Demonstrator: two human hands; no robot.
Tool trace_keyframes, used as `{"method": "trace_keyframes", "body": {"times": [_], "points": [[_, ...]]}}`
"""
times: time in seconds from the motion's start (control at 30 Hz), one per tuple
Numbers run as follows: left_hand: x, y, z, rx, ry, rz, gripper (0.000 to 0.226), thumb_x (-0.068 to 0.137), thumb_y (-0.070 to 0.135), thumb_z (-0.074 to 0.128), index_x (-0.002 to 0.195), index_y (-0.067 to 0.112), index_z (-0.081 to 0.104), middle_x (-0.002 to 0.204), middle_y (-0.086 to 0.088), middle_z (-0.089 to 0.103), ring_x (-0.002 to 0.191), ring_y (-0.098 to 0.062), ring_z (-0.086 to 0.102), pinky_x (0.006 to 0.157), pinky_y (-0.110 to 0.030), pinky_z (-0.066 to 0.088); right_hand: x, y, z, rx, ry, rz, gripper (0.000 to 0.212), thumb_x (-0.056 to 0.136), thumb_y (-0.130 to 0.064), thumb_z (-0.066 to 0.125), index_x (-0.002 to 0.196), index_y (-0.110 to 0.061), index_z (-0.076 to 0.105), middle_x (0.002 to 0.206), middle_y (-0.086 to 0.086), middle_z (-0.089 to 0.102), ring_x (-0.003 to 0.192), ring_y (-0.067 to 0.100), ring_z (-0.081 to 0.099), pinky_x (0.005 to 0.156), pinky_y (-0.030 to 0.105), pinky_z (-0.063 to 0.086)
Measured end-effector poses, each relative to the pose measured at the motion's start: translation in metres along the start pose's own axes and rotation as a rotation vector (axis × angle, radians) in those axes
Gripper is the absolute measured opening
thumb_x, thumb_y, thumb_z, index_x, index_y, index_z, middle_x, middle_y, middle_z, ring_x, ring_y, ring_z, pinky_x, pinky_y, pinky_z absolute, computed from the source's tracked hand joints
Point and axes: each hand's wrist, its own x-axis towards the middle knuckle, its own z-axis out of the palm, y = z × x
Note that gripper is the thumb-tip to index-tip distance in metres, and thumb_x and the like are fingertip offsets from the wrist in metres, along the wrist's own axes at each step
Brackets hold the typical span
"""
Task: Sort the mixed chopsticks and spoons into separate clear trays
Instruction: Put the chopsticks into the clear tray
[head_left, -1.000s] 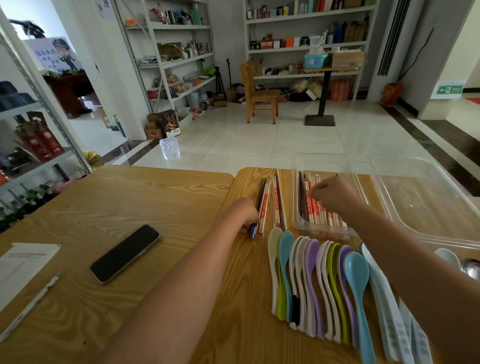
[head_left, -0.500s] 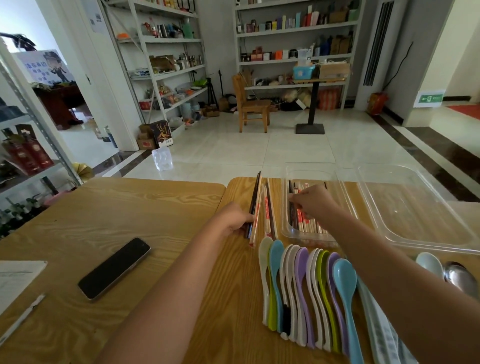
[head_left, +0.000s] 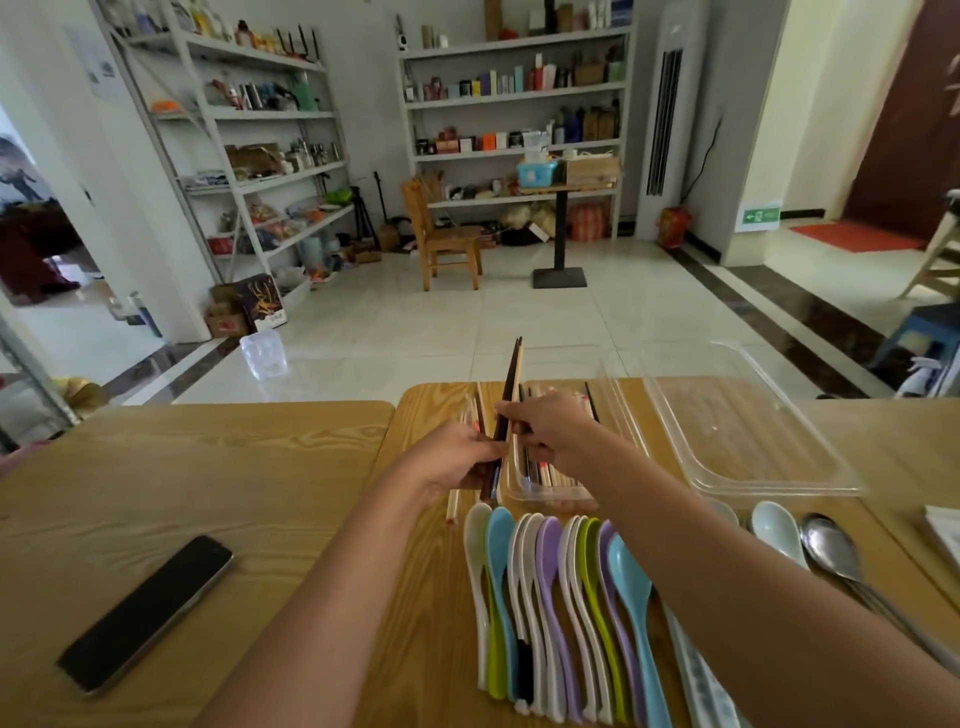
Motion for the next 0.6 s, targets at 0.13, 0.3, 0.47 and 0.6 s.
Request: {"method": "trace_keyframes", "body": {"times": [0.13,0.3,0.47,0.6], "points": [[0.004,-0.006,0.006,0.014,0.012,0.023,0.019,0.094,0.021,0.065,0.099,0.003,0.069,0.091,-0.011,0.074,0.08,-0.021,0.071,0.083,-0.037,0.059,0.005,0.005,-0.004,-0.087,-0.043,-0.044,0.018,0.095,-0.018,0.064,0.078,-0.013,0.062,0.062,0.002,0.05,0.043,0.01,0.04,0.039,0.022,0.033],[0.004,-0.016,-0.007,0.024,0.106,0.053,0.037,0.092,0.039,0.063,0.102,0.004,0.068,0.096,-0.008,0.072,0.082,-0.017,0.068,0.074,-0.027,0.058,0.028,-0.001,-0.037,-0.08,0.163,-0.062,0.026,0.091,-0.024,0.069,0.093,0.002,0.068,0.066,0.004,0.057,0.043,0.009,0.041,0.038,0.021,0.035],[0.003,-0.033,-0.034,-0.044,0.235,0.041,0.032,0.093,0.035,0.063,0.1,0.004,0.065,0.087,-0.007,0.068,0.073,-0.015,0.063,0.068,-0.025,0.058,0.057,0.002,-0.069,-0.211,0.326,-0.059,0.022,0.091,-0.019,0.07,0.083,-0.002,0.06,0.066,0.007,0.053,0.051,0.017,0.045,0.05,0.03,0.042],[0.005,-0.042,-0.041,-0.057,0.267,0.028,0.031,0.094,0.034,0.062,0.098,0.004,0.066,0.084,-0.007,0.068,0.071,-0.015,0.063,0.068,-0.027,0.057,0.063,0.024,-0.059,-0.43,0.194,-0.017,0.023,0.092,-0.019,0.067,0.098,0.001,0.058,0.073,0.009,0.059,0.052,0.013,0.05,0.043,0.023,0.042]]}}
